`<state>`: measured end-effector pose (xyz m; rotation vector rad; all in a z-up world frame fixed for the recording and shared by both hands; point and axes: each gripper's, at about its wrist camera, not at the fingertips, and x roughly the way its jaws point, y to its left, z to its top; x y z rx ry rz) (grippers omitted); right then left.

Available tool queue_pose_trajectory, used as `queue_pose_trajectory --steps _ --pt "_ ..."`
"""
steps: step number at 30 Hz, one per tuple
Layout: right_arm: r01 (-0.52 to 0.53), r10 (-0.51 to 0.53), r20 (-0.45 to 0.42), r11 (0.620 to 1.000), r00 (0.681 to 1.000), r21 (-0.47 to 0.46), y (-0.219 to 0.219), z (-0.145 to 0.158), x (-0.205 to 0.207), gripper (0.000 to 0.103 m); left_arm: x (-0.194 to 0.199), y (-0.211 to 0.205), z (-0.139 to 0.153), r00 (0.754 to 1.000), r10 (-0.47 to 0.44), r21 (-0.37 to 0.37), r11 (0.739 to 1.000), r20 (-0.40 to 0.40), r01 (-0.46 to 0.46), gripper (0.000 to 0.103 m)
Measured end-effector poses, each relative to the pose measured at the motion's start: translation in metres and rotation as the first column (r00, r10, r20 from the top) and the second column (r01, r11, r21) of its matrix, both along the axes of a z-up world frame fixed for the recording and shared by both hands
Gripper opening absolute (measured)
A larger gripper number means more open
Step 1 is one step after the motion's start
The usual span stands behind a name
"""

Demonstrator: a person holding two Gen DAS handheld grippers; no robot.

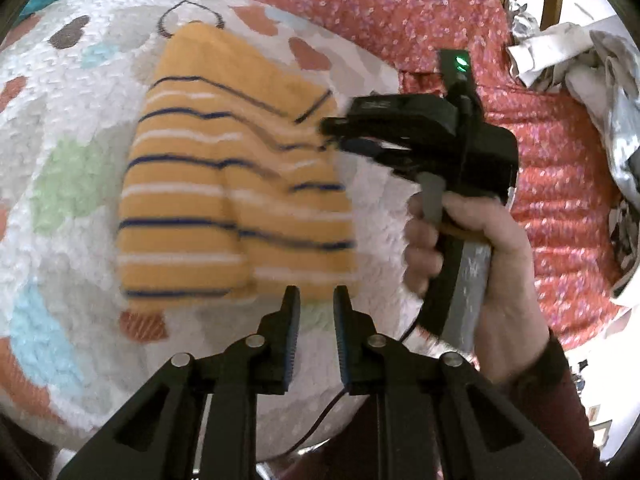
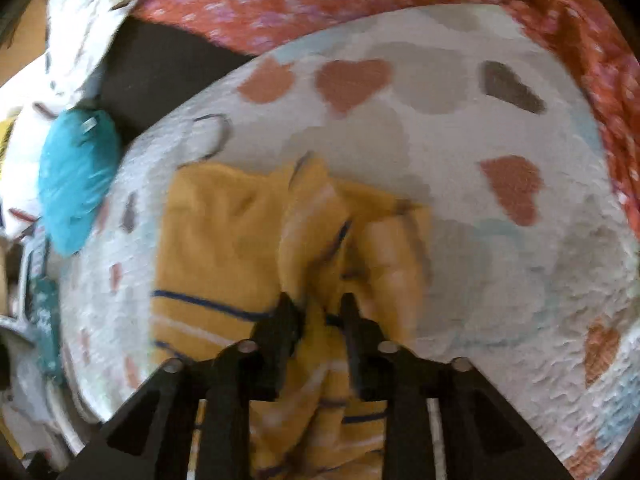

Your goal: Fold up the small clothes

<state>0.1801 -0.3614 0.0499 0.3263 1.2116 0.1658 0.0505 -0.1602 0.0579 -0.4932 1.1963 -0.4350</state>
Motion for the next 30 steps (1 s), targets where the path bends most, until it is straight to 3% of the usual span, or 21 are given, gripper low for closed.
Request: queue_pose_trajectory --steps 3,7,10,12,13,14,15,16,23,26,30 --pt "0.038 -0.039 0.063 0.999 0.997 0.019 -0.019 0.014 -0.013 0.047 -0.015 0.024 0.003 0.999 0.035 0.04 0.999 -0.008 -0.035 0.015" --pt "-0.011 -0.002 0.127 0.995 0.992 0.1 -0.025 0.04 -0.043 0.059 -0.039 0.053 -0.008 0.991 0.126 0.047 0.991 -0.045 -0.124 0.02" --pt "-0.078 0.058 0.123 0.984 0.991 0.16 -0.008 0.039 -0.07 0.065 -0.047 0.069 -0.018 0.978 0.194 0.052 0.98 -0.076 -0.191 0.02" --pt "-0.127 0.116 0.095 0.984 0.989 0.127 0.013 0.029 -0.083 0.066 -0.051 0.073 -0.018 0.975 0.208 0.058 0.977 -0.082 -0.203 0.02" --pt "-0.152 0.145 0.08 0.984 0.986 0.097 0.025 0.021 -0.089 0.063 -0.053 0.071 -0.015 0.975 0.21 0.07 0.976 -0.075 -0.205 0.02" --pt "-0.178 0.173 0.066 0.981 0.983 0.082 0.033 0.014 -0.094 0.05 -0.054 0.071 -0.013 0.975 0.21 0.081 0.976 -0.068 -0.204 0.02" --pt "-0.209 0.206 0.044 0.974 0.978 0.085 0.041 0.006 -0.097 0.004 -0.052 0.069 -0.01 0.976 0.209 0.09 0.975 -0.059 -0.203 0.02" --pt "-0.212 0.212 0.013 0.973 0.977 0.089 0.044 -0.001 -0.099 0.006 -0.052 0.069 -0.007 0.976 0.21 0.096 0.974 -0.051 -0.204 0.021" --pt "-0.065 0.065 0.002 0.998 0.998 0.01 -0.003 -0.014 -0.092 0.004 -0.052 0.08 -0.003 0.974 0.221 0.117 0.97 -0.043 -0.215 0.026" --pt "-0.074 0.074 -0.048 0.997 0.996 0.015 -0.008 -0.036 -0.09 0.005 -0.03 0.068 -0.002 0.981 0.19 0.134 0.974 -0.042 -0.183 0.026" --pt "-0.076 0.078 -0.033 0.996 0.996 0.045 -0.011 -0.04 -0.097 0.019 0.011 0.042 -0.009 0.99 0.132 0.165 0.979 -0.049 -0.122 0.027"
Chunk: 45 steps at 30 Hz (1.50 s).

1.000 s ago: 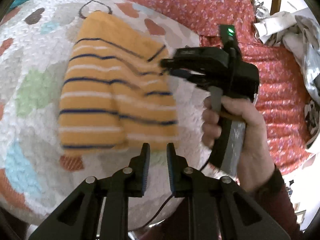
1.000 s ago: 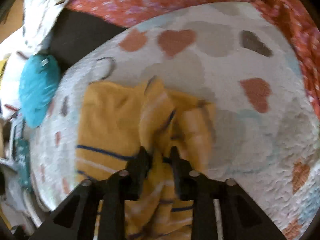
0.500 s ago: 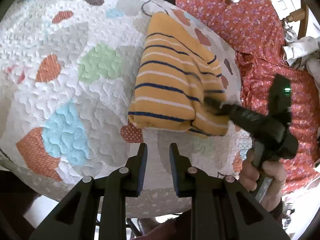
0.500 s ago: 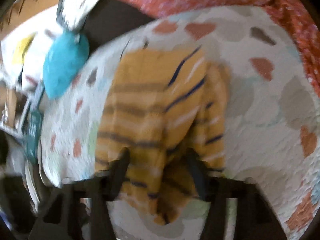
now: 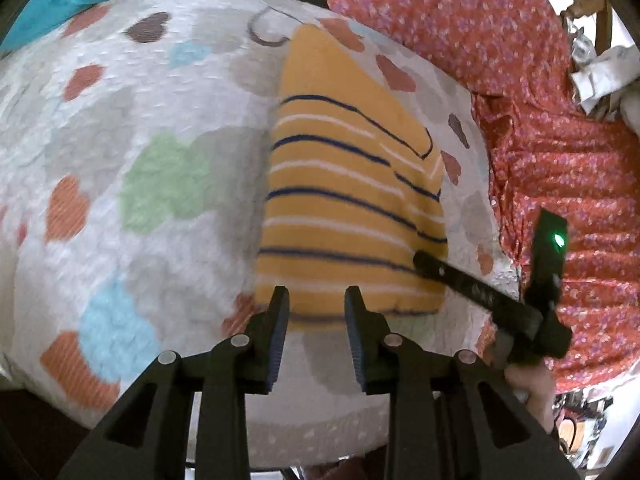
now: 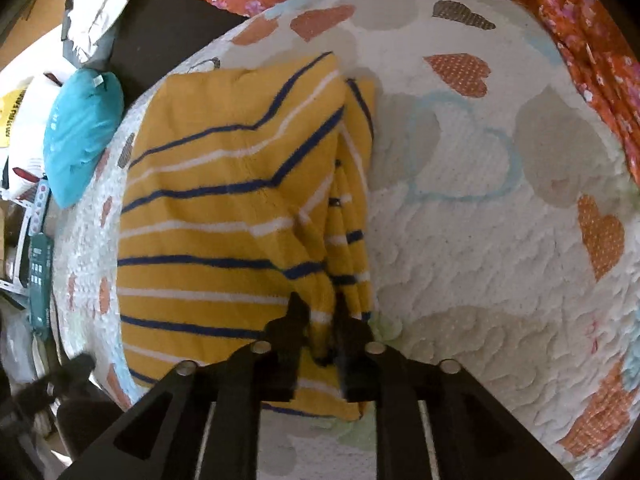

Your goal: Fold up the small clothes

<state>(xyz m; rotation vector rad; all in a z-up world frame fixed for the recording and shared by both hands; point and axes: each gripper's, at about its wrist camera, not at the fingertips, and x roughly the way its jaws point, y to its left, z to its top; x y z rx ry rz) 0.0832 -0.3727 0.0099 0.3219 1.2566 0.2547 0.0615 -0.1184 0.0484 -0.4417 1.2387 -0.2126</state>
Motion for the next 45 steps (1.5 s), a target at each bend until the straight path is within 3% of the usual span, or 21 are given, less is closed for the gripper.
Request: queue_pose_trajectory --steps 2,3,4,6,9,13,17,20,21,22,25,30,35,39,41,45 --pt "0.018 -0.018 -0.001 1.0 1.0 0.008 -0.007 -0.001 -0.001 0.031 0.014 -0.01 -0.012 1.0 -0.017 0.02 1.0 -0.026 0.018 0.027" --pt "0.032 -0.032 -0.002 0.999 0.999 0.001 -0.013 -0.001 -0.002 0.043 0.019 -0.015 -0.021 0.999 -0.024 0.041 0.999 -0.044 0.026 0.027" --pt "0.043 -0.043 0.0 0.999 0.999 0.005 -0.019 0.001 -0.003 0.045 0.023 -0.019 -0.029 0.998 -0.029 0.058 0.998 -0.06 0.033 0.027" --pt "0.095 -0.096 0.028 0.995 0.995 0.036 -0.033 0.013 -0.007 0.045 0.025 -0.023 -0.039 0.997 -0.033 0.087 0.995 -0.07 0.039 0.03" --pt "0.168 -0.181 0.147 0.981 0.972 0.096 -0.048 0.048 -0.008 0.045 0.025 -0.024 -0.045 0.998 -0.034 0.088 0.995 -0.06 0.04 0.032" --pt "0.115 -0.166 0.207 0.964 0.964 0.24 -0.035 0.072 0.021 0.045 0.023 -0.024 -0.045 0.998 -0.035 0.084 0.996 -0.053 0.039 0.034" --pt "0.097 -0.133 0.125 0.961 0.983 0.257 -0.007 0.036 0.067 0.045 0.02 -0.023 -0.044 0.997 -0.061 0.105 0.992 -0.038 0.065 0.035" --pt "0.163 -0.169 0.037 0.978 0.985 0.127 -0.005 -0.002 0.083 0.045 0.011 -0.018 -0.033 0.996 -0.086 0.107 0.99 -0.022 0.088 0.035" --pt "0.202 -0.204 0.028 0.977 0.979 0.062 -0.012 -0.008 0.083 0.054 0.006 -0.015 -0.027 0.996 -0.093 0.11 0.99 -0.011 0.093 0.035" --pt "0.234 -0.237 0.038 0.969 0.971 0.072 -0.022 -0.009 0.077 0.06 0.001 -0.011 -0.023 0.996 -0.094 0.119 0.988 0.0 0.093 0.035" --pt "0.302 -0.309 0.065 0.949 0.949 0.096 -0.049 0.003 0.048 0.06 -0.016 -0.001 -0.009 0.996 -0.081 0.167 0.983 0.042 0.073 0.035" --pt "0.308 -0.321 0.122 0.945 0.939 0.112 -0.072 0.03 -0.021 0.06 -0.045 0.008 0.017 0.992 -0.004 0.225 0.974 0.122 -0.024 0.035" --pt "0.292 -0.294 0.183 0.956 0.938 0.039 -0.046 0.046 -0.092 0.06 -0.078 0.009 0.053 0.969 0.032 0.308 0.945 0.243 -0.108 0.046" --pt "0.305 -0.301 0.186 0.952 0.935 0.005 -0.022 0.048 -0.132 0.061 -0.113 0.007 0.083 0.932 0.023 0.368 0.915 0.361 -0.165 0.057" --pt "0.292 -0.284 0.183 0.956 0.941 -0.013 -0.011 0.049 -0.15 0.061 -0.129 0.006 0.094 0.917 0.021 0.372 0.91 0.398 -0.183 0.064" --pt "0.268 -0.252 0.2 0.962 0.947 -0.057 0.01 0.055 -0.176 0.062 -0.155 0.005 0.104 0.906 0.034 0.367 0.907 0.423 -0.205 0.069"
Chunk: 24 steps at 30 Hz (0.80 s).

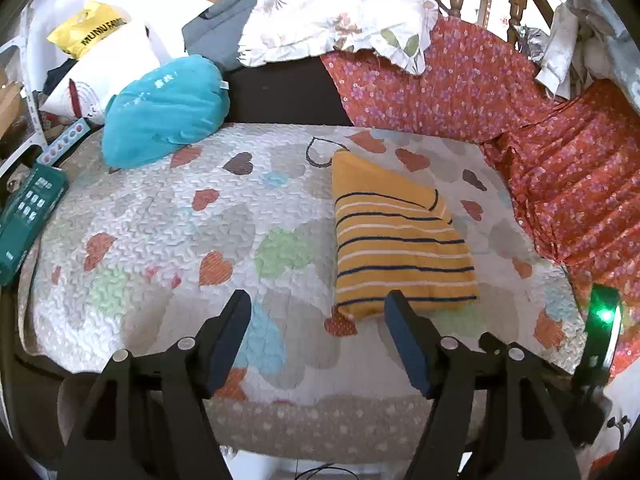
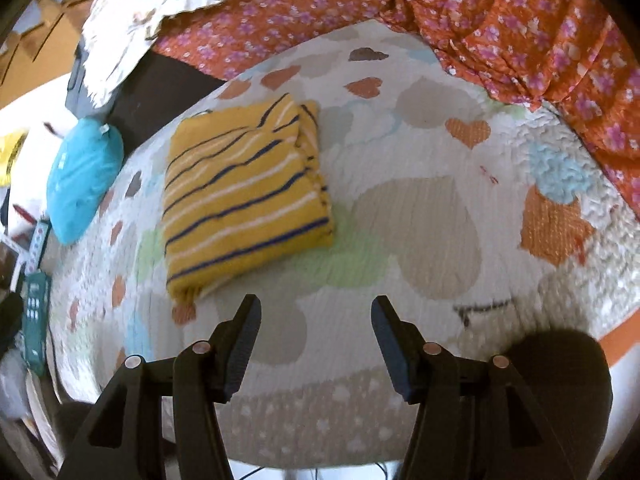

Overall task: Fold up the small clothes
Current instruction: 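Pull both grippers back from the folded sweater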

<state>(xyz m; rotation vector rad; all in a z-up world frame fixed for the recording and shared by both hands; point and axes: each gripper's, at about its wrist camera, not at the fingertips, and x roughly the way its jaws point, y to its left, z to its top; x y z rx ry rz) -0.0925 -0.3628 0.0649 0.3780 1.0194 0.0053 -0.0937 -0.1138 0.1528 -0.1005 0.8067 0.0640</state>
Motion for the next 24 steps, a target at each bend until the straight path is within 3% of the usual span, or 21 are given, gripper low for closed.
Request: queue_pose_trajectory --steps 2,11,24 --pt "0.003 -0.003 0.007 0.999 1.0 -0.043 0.009 0.003 -0.015 0.063 -0.012 0.0 0.004 1.0 0.007 -0.003 1.0 0.003 -0.007 0.074" --pt "-0.05 0.047 -0.02 0.989 0.999 -0.141 0.038 -0.001 -0.043 0.066 -0.03 -0.007 0.01 1.0 -0.02 -0.039 0.999 0.003 0.02 0.075" --pt "-0.048 0.041 -0.053 0.988 0.998 -0.146 0.04 -0.011 -0.045 0.067 -0.029 -0.014 -0.002 0.999 -0.037 -0.014 0.999 -0.028 0.036 0.075"
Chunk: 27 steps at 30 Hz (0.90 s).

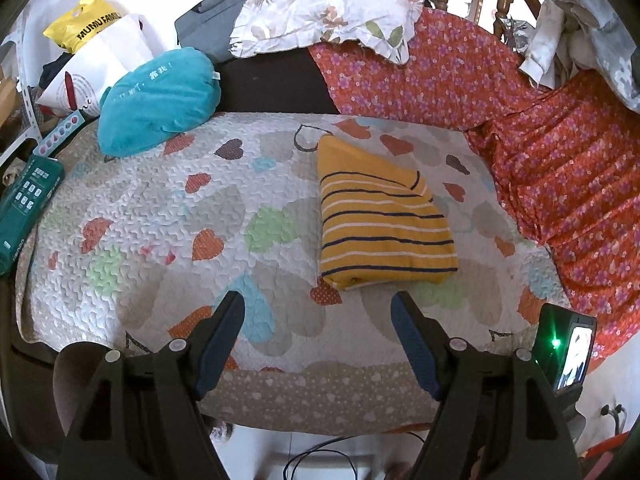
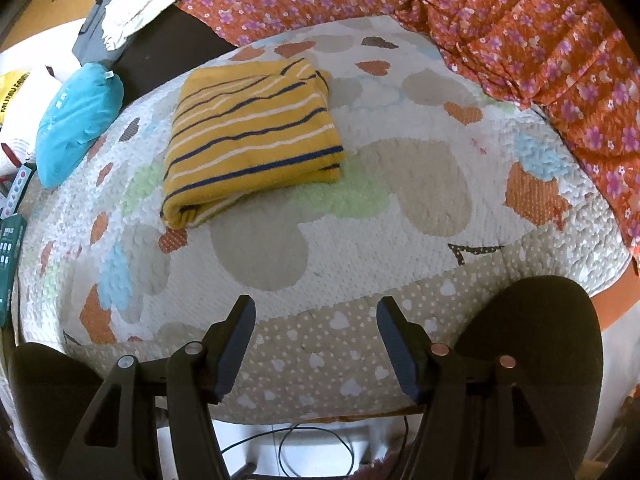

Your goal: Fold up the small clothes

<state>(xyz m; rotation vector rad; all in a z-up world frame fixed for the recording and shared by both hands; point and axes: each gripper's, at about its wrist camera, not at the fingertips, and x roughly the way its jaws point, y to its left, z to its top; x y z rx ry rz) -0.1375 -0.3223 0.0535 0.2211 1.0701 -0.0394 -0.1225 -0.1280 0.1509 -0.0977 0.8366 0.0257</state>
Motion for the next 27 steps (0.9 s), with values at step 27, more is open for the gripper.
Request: queue_pose_trajectory --steps 27 --pt "0.04 -0.04 0.003 0.998 0.999 0.056 -0.018 -0.011 0.009 0.07 0.007 -0.007 -0.013 1.0 0.002 0.072 0.997 -0.009 -0.002 0.075"
